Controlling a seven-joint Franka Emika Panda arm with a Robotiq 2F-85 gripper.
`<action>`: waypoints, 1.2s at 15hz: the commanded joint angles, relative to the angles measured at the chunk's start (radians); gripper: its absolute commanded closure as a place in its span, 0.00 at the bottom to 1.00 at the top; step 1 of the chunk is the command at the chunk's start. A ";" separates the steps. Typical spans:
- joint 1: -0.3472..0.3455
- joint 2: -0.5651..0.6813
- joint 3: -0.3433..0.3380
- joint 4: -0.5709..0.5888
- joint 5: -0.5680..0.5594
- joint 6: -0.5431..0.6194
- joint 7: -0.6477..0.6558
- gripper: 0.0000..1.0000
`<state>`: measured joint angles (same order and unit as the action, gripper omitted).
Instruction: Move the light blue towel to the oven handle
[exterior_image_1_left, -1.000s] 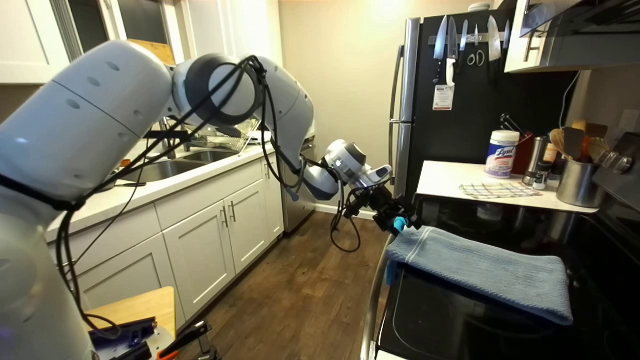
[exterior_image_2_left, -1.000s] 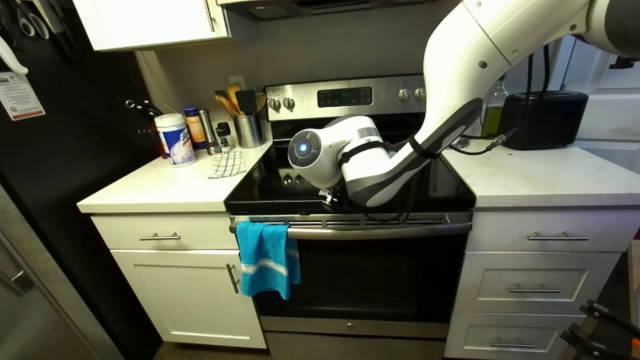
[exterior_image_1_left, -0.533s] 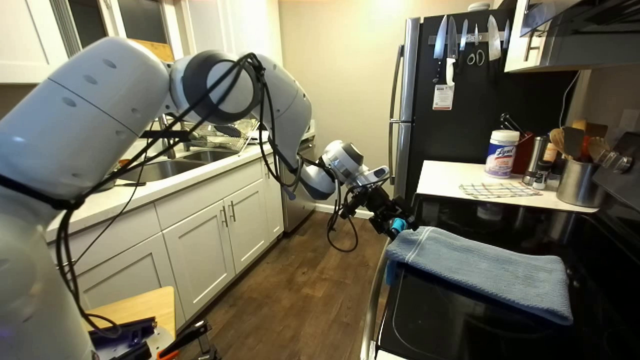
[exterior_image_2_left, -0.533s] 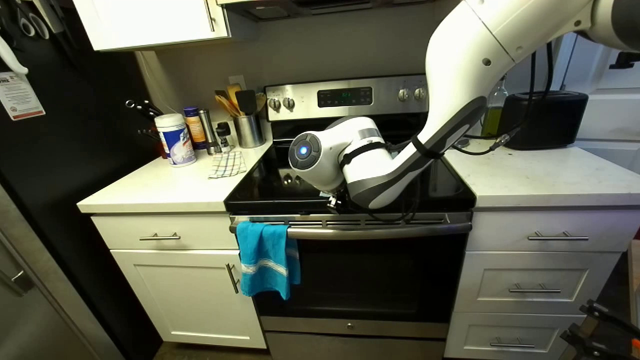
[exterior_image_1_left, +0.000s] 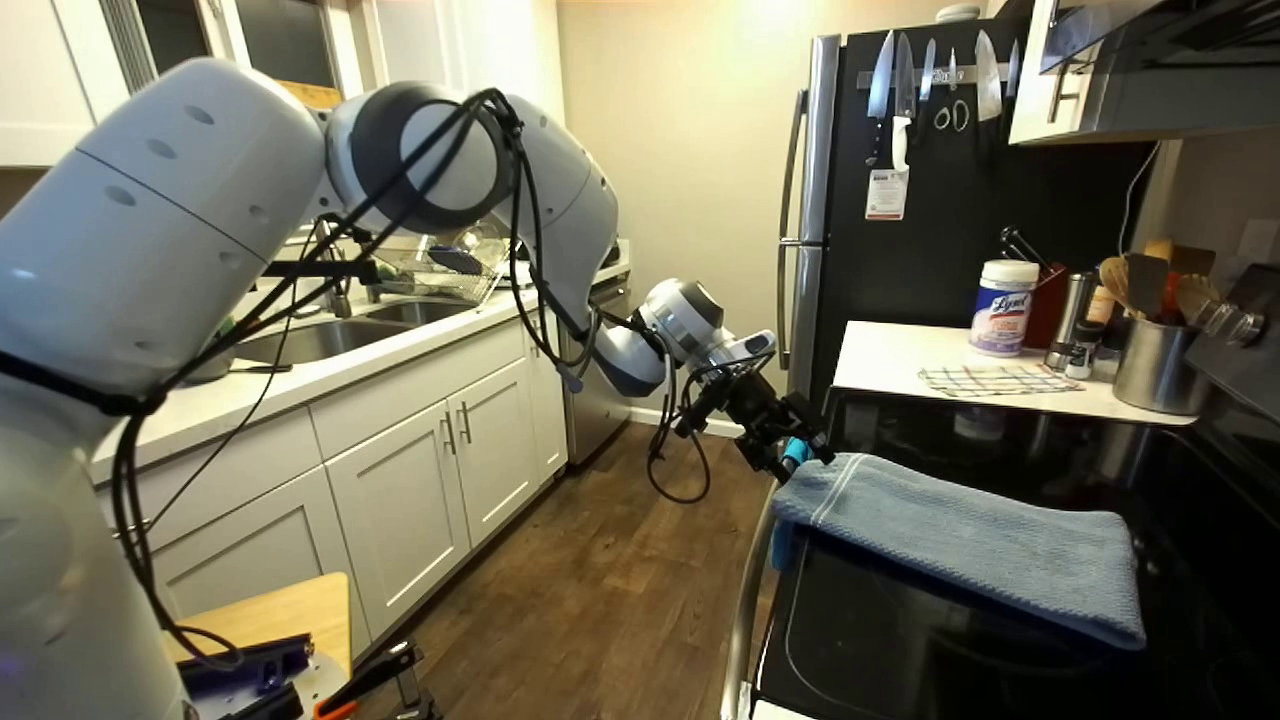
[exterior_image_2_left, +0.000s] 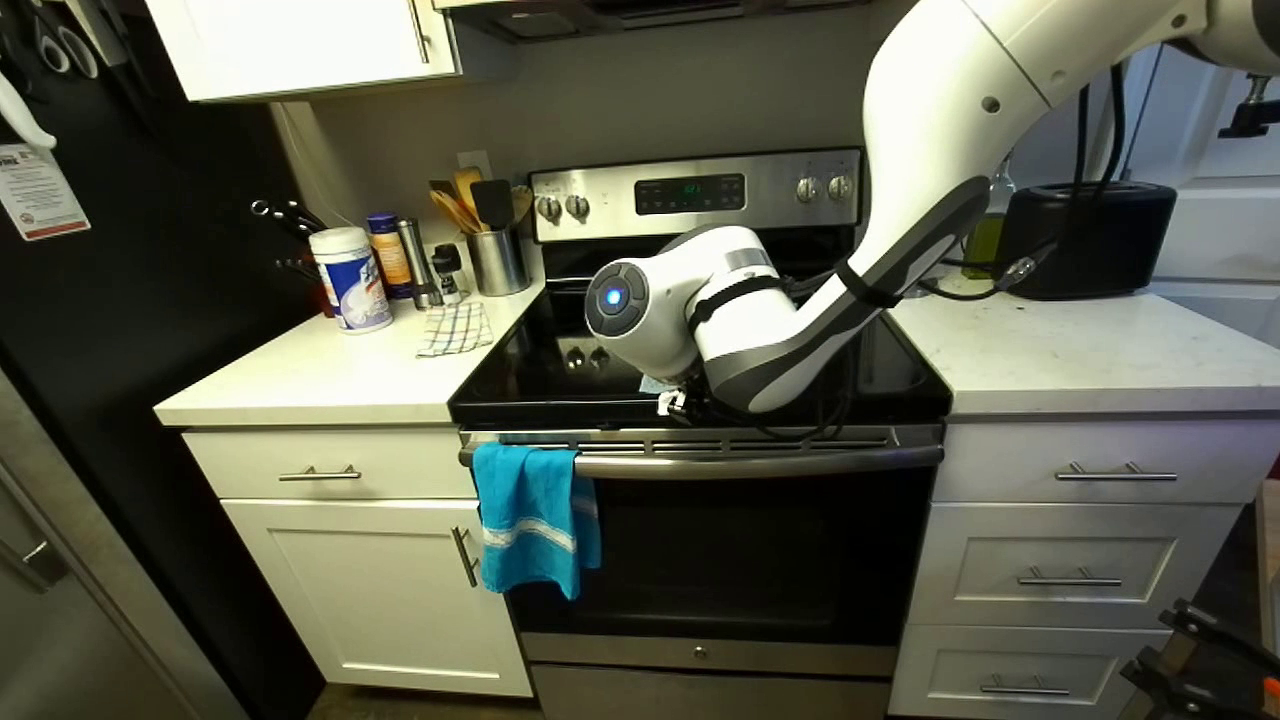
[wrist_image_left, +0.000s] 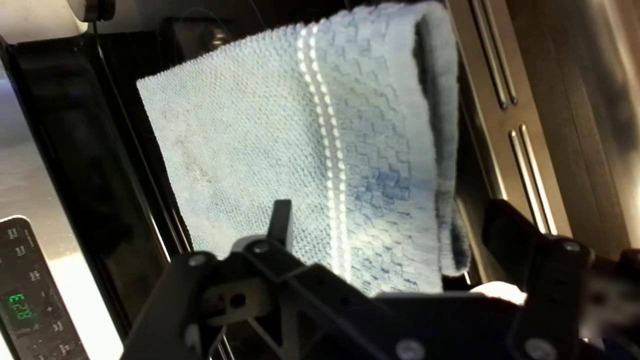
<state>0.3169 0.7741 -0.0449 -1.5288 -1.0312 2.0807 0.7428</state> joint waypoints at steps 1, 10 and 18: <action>-0.013 -0.053 0.015 -0.059 -0.013 -0.010 -0.036 0.33; -0.013 -0.050 0.016 -0.041 -0.009 -0.016 -0.049 0.92; -0.088 -0.236 0.072 -0.208 0.055 0.126 -0.073 0.98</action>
<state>0.2748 0.6892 -0.0021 -1.5826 -1.0136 2.1382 0.7084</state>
